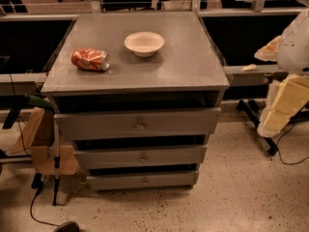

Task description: Open middle drawer

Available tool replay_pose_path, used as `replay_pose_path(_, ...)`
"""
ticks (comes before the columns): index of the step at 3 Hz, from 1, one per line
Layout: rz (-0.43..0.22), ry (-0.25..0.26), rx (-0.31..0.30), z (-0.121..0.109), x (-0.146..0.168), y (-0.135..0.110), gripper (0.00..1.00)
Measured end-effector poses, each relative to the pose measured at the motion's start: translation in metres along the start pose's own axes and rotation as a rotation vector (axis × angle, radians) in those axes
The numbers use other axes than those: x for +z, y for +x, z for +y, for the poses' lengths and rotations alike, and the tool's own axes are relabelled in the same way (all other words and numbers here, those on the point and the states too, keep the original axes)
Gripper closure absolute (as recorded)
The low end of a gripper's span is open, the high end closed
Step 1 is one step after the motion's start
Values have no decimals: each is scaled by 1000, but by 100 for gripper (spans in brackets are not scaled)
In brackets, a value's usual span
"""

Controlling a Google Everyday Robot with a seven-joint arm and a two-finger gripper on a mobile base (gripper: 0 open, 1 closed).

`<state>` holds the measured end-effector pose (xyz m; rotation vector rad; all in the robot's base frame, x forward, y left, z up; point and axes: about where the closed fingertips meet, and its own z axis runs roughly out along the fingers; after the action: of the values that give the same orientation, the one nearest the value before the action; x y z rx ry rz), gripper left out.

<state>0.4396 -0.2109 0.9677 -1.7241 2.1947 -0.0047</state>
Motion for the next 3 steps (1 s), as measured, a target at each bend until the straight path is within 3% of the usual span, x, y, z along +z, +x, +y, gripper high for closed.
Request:
replay_pose_path(1,-124,-58,-27,14,40,-18,0)
replay_pose_path(2,-297,-141,-19,45,111,-36,0)
replay_pose_path(3,-395,-199,65,74,180,-53,0)
